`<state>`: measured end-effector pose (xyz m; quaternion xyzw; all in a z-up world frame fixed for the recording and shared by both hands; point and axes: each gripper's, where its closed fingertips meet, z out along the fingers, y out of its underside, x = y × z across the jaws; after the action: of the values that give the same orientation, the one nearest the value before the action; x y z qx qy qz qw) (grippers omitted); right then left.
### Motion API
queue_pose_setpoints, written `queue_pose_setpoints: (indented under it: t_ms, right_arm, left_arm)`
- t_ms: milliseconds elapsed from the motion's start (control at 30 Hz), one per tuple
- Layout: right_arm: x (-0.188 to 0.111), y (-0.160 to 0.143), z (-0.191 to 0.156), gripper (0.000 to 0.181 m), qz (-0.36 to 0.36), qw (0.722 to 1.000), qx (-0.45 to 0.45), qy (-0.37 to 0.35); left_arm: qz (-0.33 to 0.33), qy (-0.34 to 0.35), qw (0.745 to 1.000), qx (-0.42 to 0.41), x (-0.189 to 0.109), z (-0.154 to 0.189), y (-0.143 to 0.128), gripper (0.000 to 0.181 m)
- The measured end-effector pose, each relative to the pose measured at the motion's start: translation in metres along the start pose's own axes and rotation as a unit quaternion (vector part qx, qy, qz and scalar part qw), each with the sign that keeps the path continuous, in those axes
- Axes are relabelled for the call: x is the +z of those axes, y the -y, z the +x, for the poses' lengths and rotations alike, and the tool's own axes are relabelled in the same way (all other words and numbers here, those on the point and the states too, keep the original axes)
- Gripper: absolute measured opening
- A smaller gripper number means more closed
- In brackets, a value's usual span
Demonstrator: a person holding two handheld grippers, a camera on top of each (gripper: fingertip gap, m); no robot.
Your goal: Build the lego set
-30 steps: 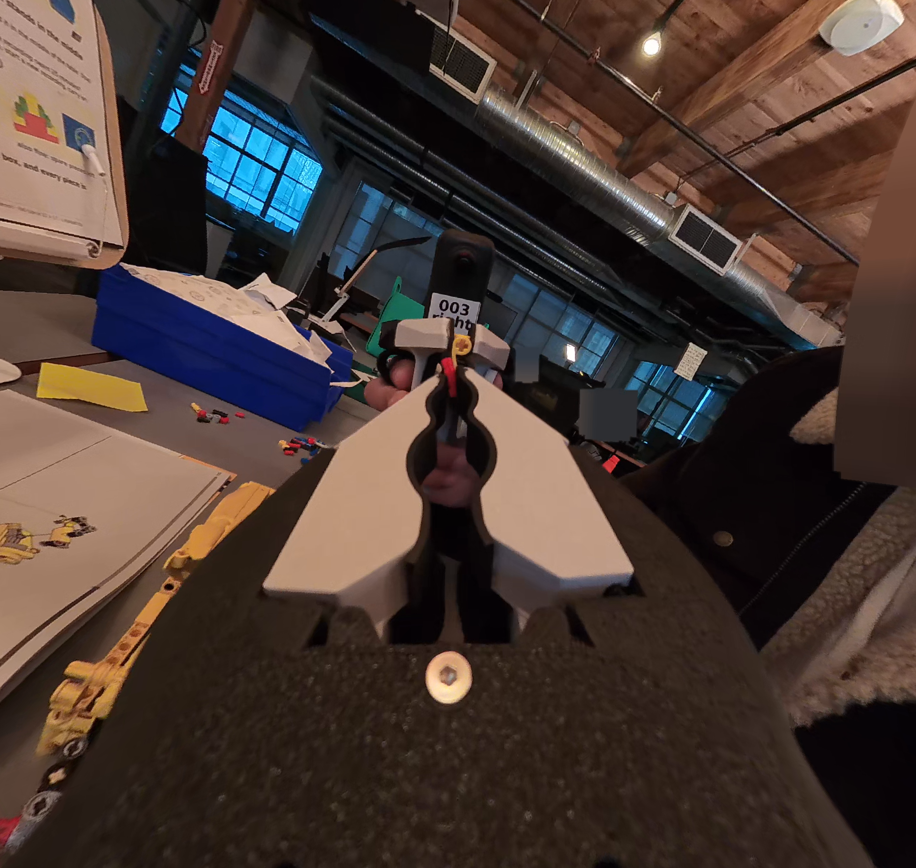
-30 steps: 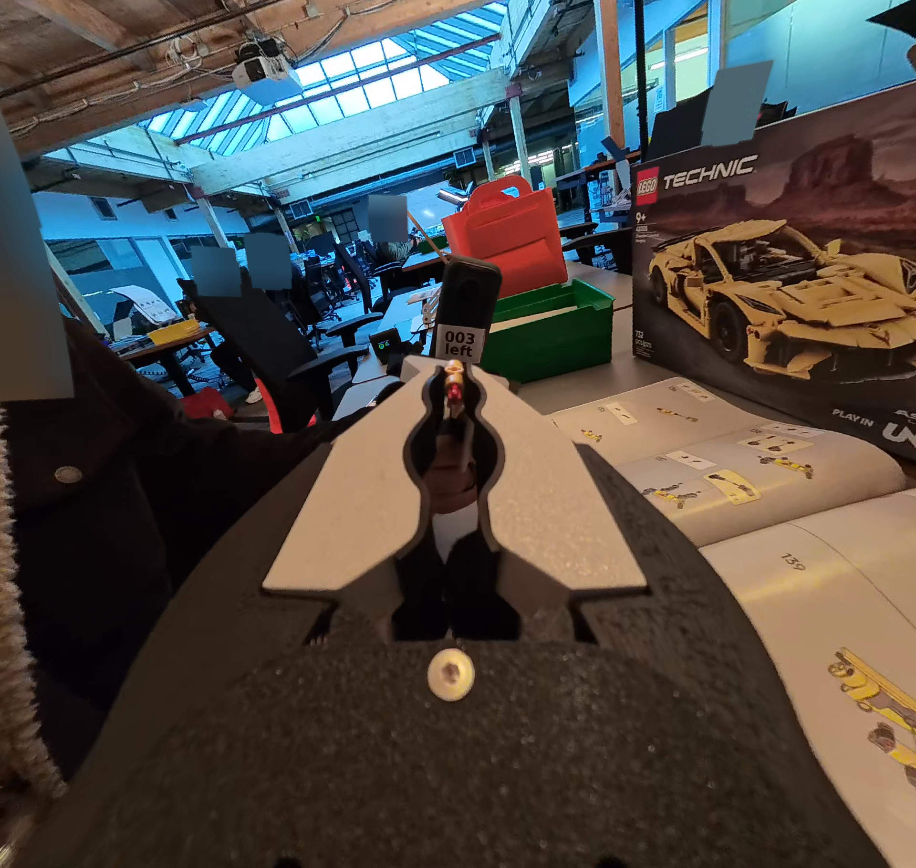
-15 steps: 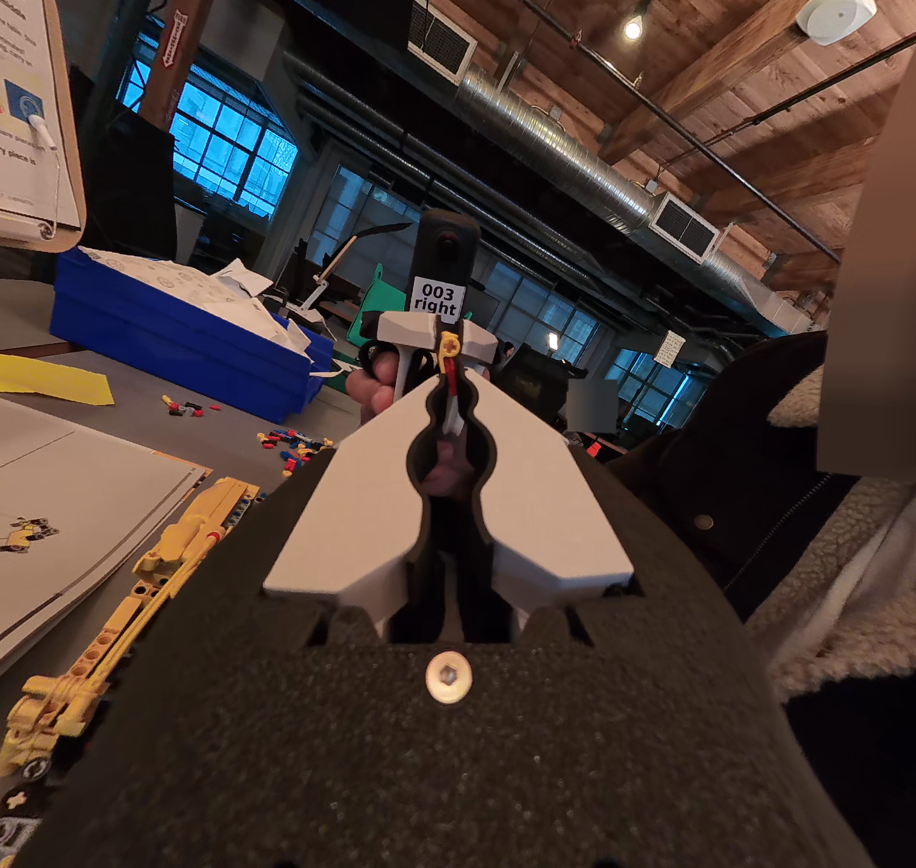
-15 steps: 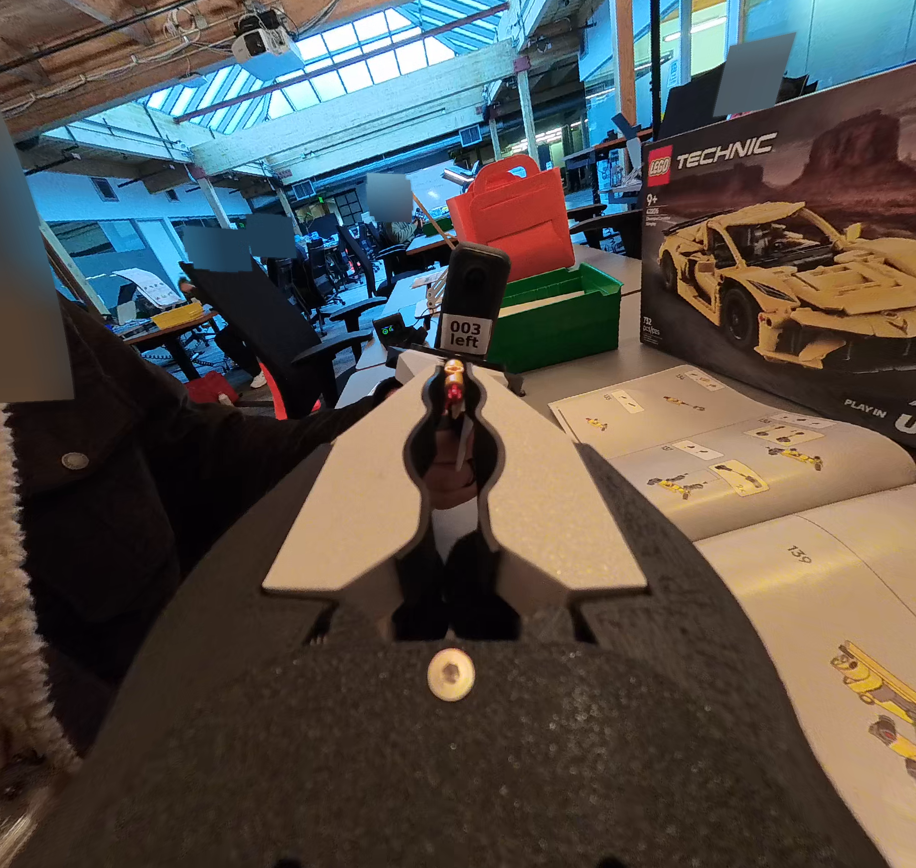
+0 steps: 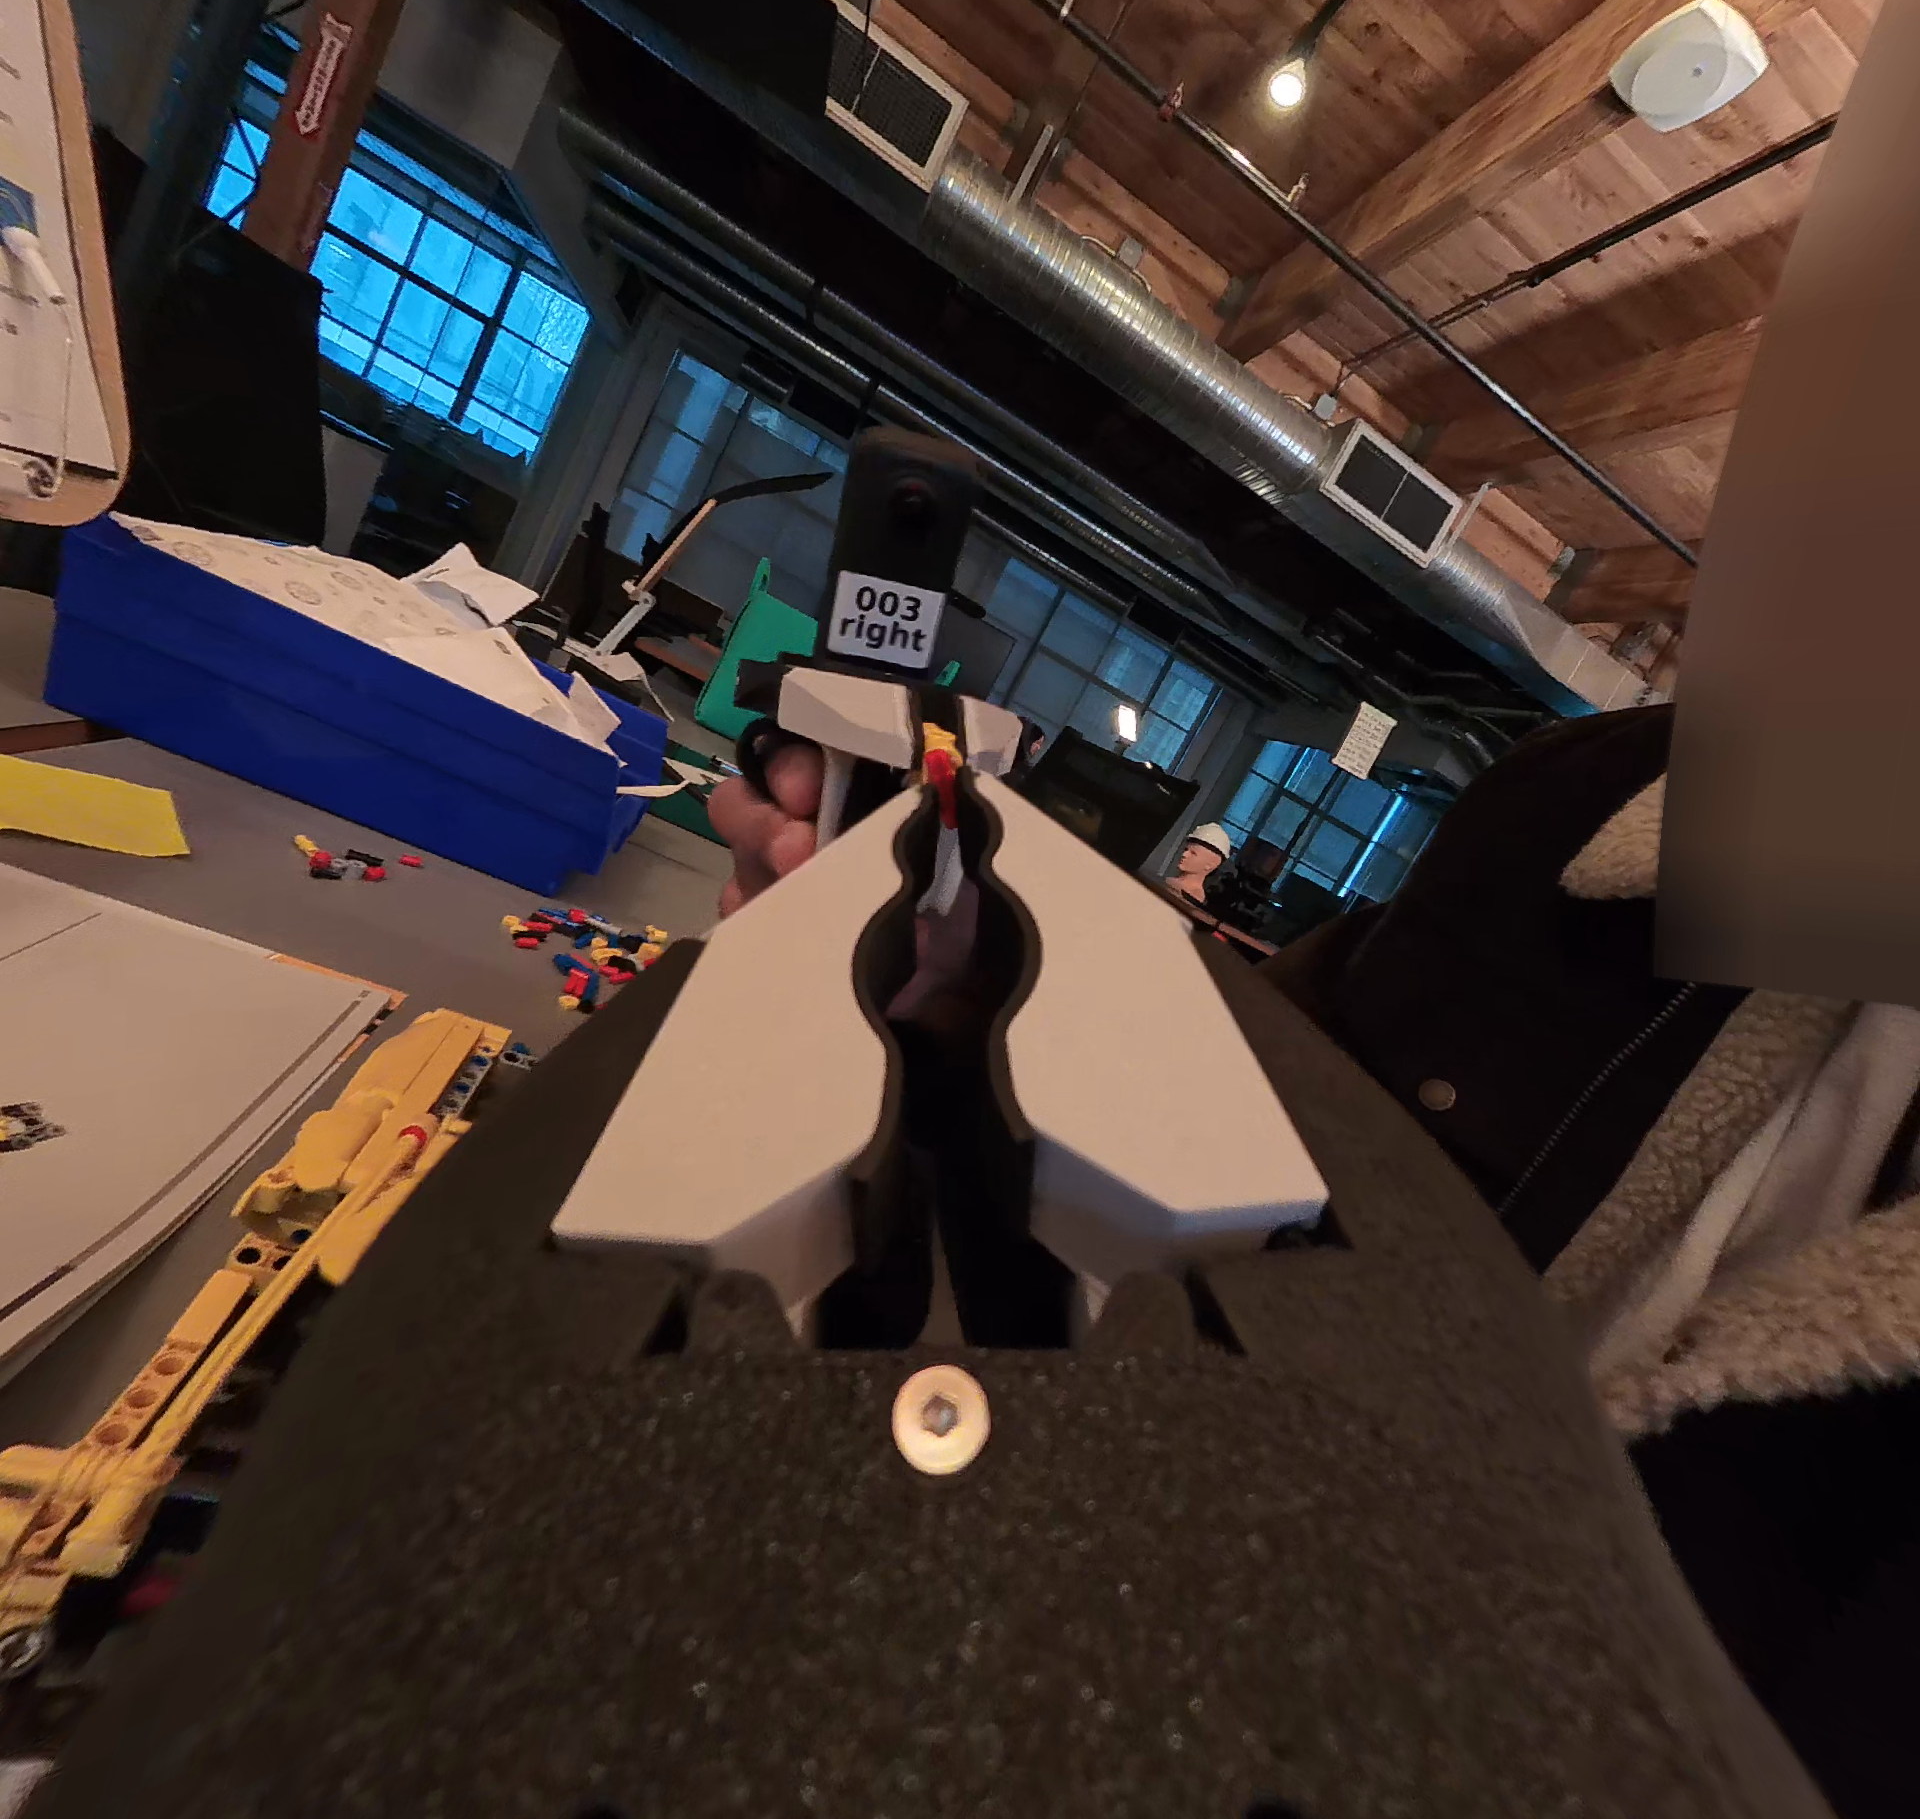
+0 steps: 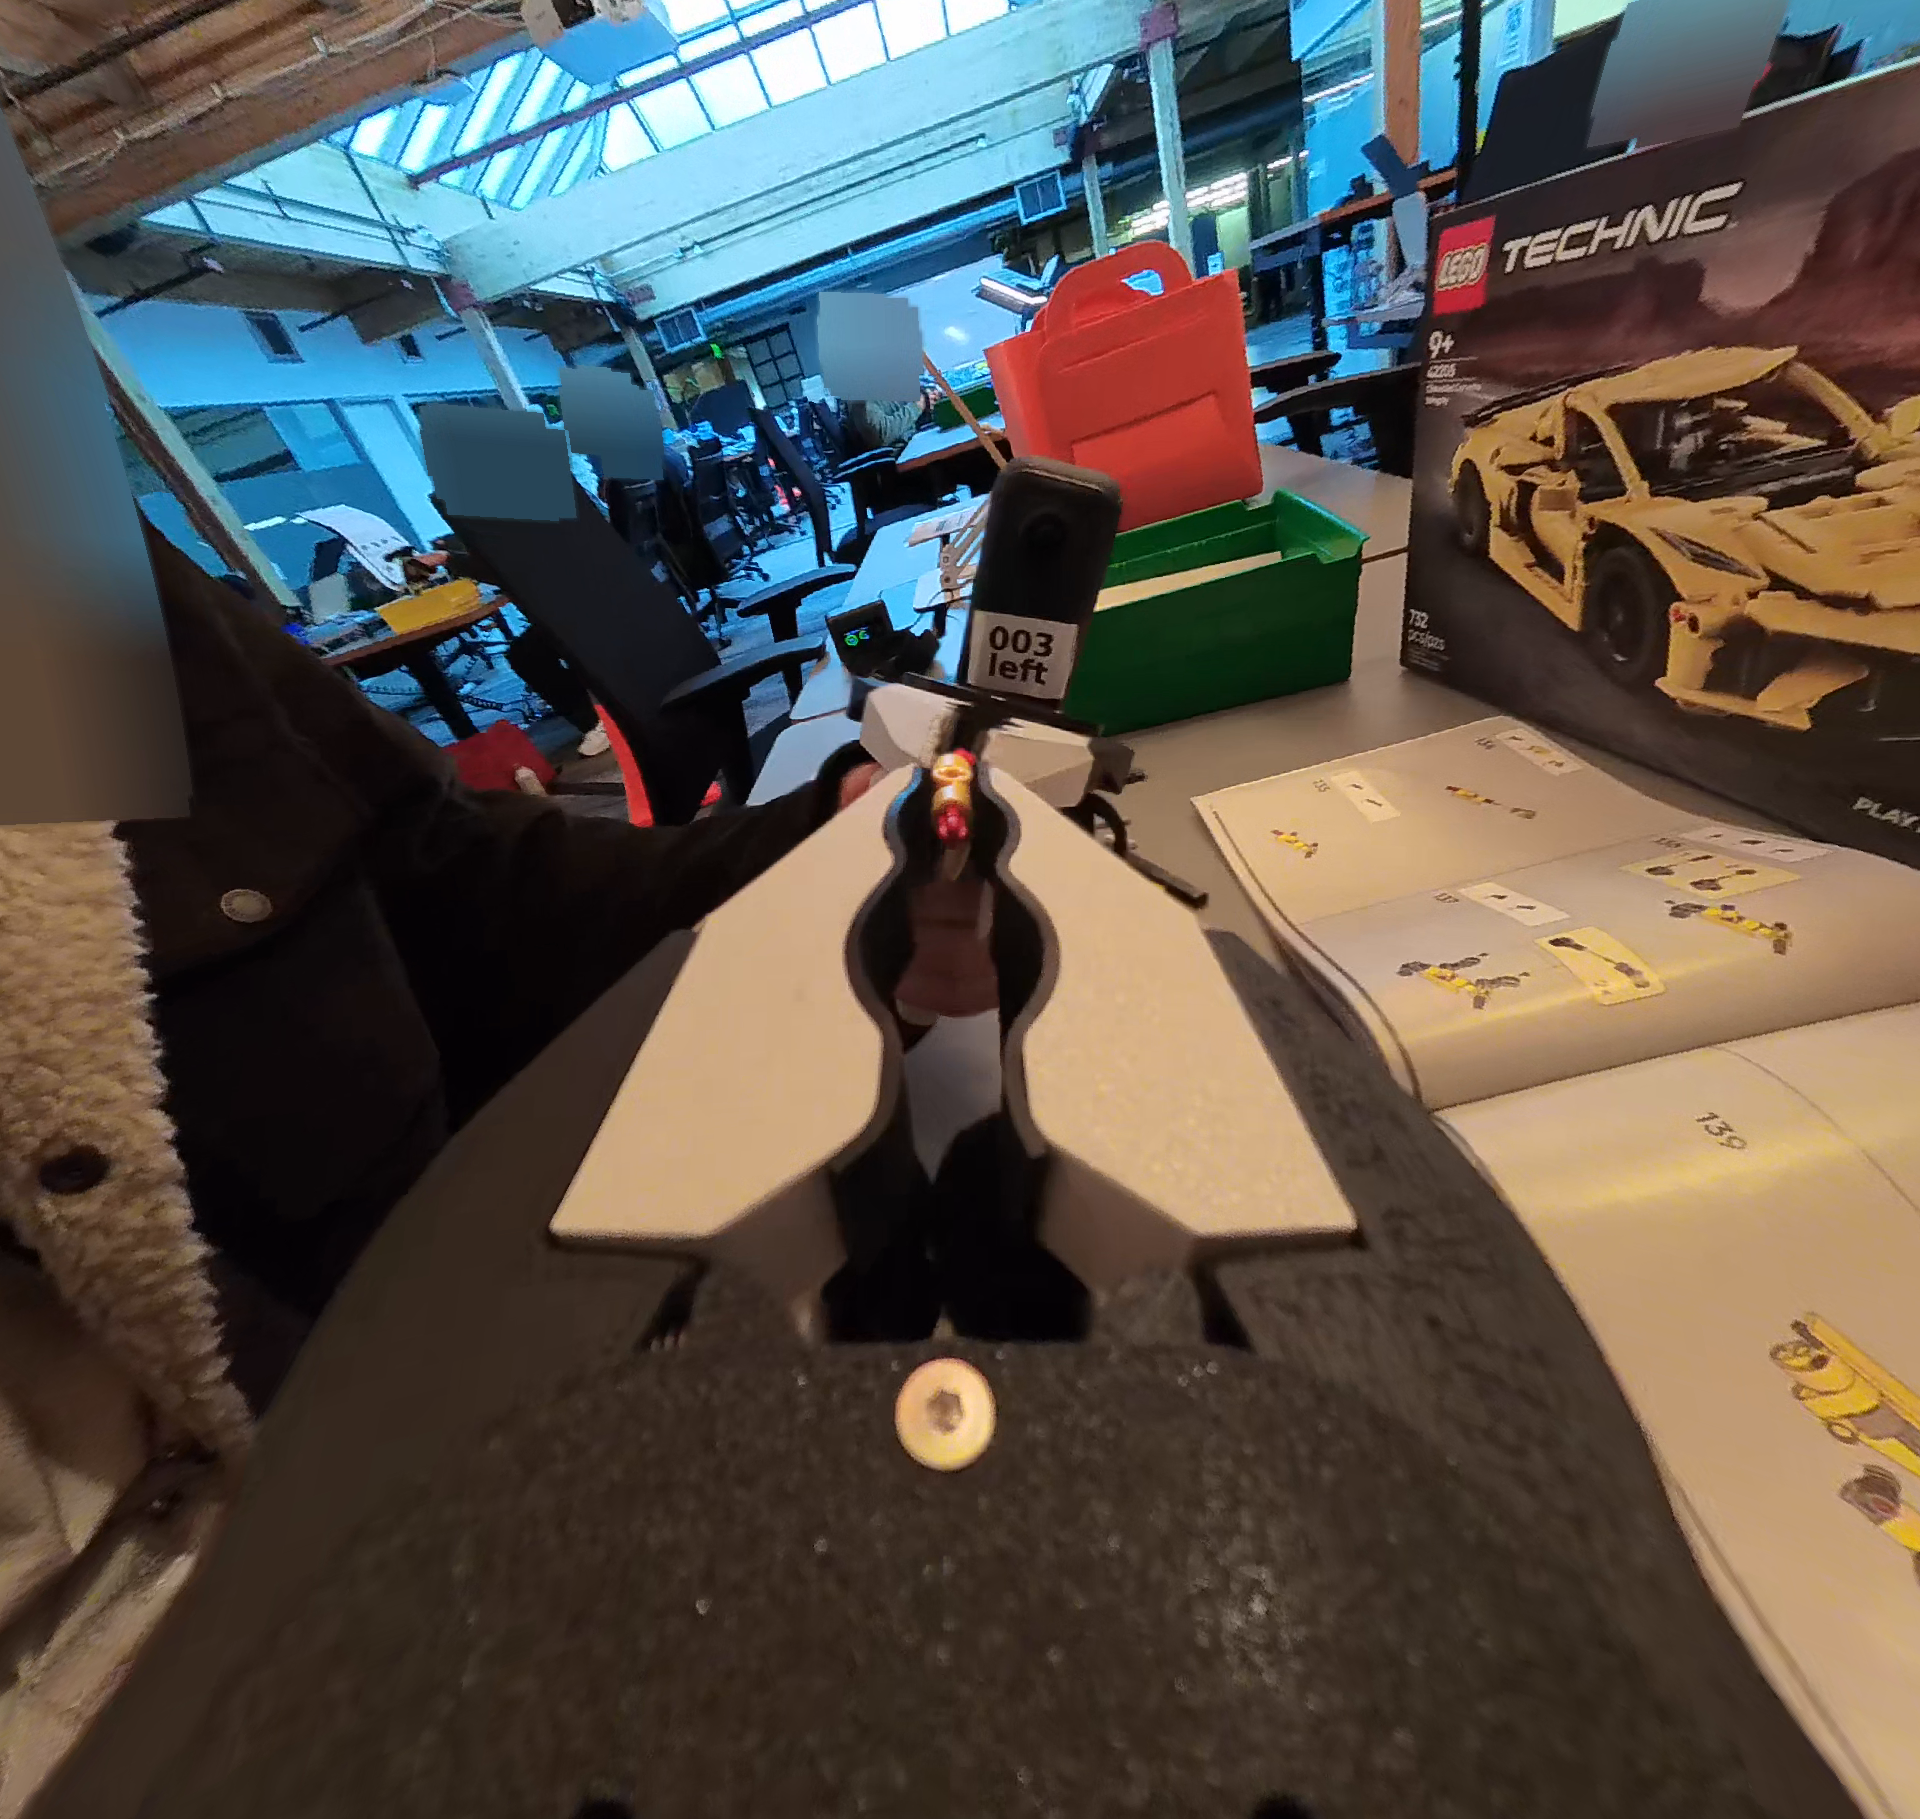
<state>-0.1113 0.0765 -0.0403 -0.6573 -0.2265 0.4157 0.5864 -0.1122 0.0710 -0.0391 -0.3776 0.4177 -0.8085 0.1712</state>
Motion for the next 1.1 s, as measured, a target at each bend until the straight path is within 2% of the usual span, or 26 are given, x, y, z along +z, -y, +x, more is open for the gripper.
queue_pose_setpoints:
  t_ms: [167, 400, 633, 867, 967, 1100]
  right_arm:
    - [-0.002, -0.003, -0.005, 0.005, -0.009, 0.999, 0.029, 0.032]
    - [-0.008, -0.032, -0.018, 0.006, -0.142, 0.989, -0.025, 0.024]
    - [-0.018, -0.076, -0.036, 0.006, -0.27, 0.959, 0.03, 0.079]
    - [-0.023, -0.104, -0.058, 0.006, -0.338, 0.929, 0.06, 0.139]
    - [-0.022, -0.085, -0.05, 0.006, -0.287, 0.949, 0.043, 0.122]
    - [-0.016, -0.023, -0.023, 0.006, -0.109, 0.993, -0.023, 0.051]
  left_arm:
    - [-0.018, -0.017, 1.0, -0.003, 0.002, 0.005, -0.005, 0.002]
    - [-0.135, -0.008, 0.99, 0.032, -0.001, 0.007, -0.036, 0.002]
    - [-0.282, -0.011, 0.955, 0.088, -0.006, 0.013, -0.085, 0.003]
    - [-0.363, -0.059, 0.925, 0.095, -0.01, 0.028, -0.121, 0.002]
    - [-0.32, -0.051, 0.94, 0.103, -0.006, 0.025, -0.105, 0.002]
    - [-0.112, -0.029, 0.989, 0.094, 0.001, 0.024, -0.028, 0.002]
